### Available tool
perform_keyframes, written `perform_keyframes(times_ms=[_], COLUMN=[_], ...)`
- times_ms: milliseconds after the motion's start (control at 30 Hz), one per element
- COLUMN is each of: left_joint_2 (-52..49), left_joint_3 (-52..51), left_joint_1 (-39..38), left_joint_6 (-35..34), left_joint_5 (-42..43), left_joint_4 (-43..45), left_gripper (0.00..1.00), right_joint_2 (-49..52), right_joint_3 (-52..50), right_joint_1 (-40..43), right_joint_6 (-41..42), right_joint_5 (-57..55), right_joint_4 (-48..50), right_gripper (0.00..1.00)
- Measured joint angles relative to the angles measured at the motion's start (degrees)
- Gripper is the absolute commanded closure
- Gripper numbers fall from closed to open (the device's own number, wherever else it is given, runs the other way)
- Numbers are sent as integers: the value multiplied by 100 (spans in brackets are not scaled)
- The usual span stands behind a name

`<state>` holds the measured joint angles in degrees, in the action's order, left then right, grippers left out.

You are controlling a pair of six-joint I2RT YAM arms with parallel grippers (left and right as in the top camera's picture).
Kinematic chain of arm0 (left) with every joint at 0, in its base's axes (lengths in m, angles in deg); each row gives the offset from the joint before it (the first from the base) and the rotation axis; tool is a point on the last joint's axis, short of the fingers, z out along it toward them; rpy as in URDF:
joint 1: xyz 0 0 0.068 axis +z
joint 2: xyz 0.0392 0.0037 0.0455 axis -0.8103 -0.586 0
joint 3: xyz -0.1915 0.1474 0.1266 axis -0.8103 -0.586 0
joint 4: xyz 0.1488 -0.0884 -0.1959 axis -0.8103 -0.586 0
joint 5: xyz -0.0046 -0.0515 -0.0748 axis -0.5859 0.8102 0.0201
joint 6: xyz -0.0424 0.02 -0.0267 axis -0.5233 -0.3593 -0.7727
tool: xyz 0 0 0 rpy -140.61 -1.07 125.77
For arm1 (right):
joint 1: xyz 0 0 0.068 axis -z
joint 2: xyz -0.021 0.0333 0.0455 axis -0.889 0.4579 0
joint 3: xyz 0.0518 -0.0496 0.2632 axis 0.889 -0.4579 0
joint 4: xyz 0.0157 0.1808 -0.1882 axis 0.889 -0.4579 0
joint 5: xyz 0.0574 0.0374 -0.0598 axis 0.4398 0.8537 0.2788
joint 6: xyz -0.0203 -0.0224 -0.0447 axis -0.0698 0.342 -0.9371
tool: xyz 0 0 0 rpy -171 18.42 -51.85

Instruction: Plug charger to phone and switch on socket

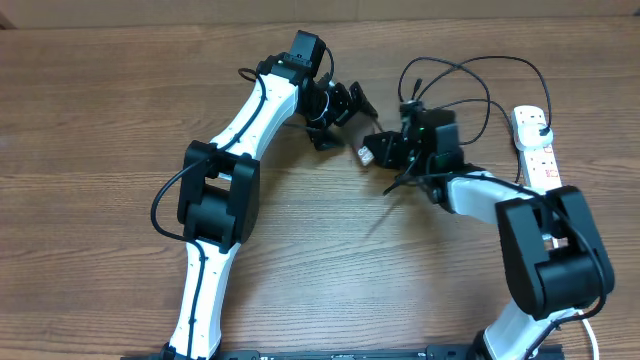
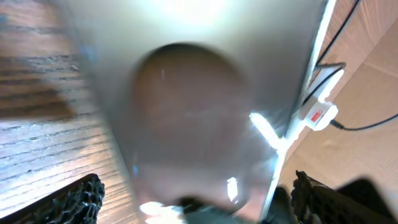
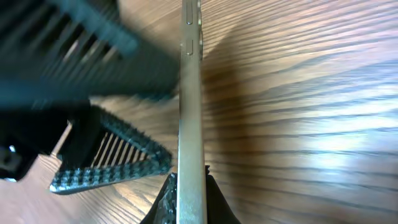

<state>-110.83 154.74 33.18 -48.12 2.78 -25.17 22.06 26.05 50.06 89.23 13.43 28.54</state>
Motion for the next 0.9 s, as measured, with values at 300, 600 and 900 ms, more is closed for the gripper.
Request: perform_keyframes(times_ms=[300,600,900], left_joint_2=[1370,2085,3901], left_joint_3=[11,-109,-3073], left_joint_1=[155,-52,-236], left_joint_6=[1362,1694,1687], left_joint_5=[-940,-1827,-1991], left_joint_4=[-1062,-1696,227], left_gripper=[1,7,3], right_joint_2=[-1252,-2352,-2476], right_joint_3=[35,59,61], right_joint_1=[844,857,1047], right_joint_6=[297,317,315], right_joint_5=[671,811,1268], right_joint_4=[-1217,-2789,-3355], right_gripper=[96,96,96])
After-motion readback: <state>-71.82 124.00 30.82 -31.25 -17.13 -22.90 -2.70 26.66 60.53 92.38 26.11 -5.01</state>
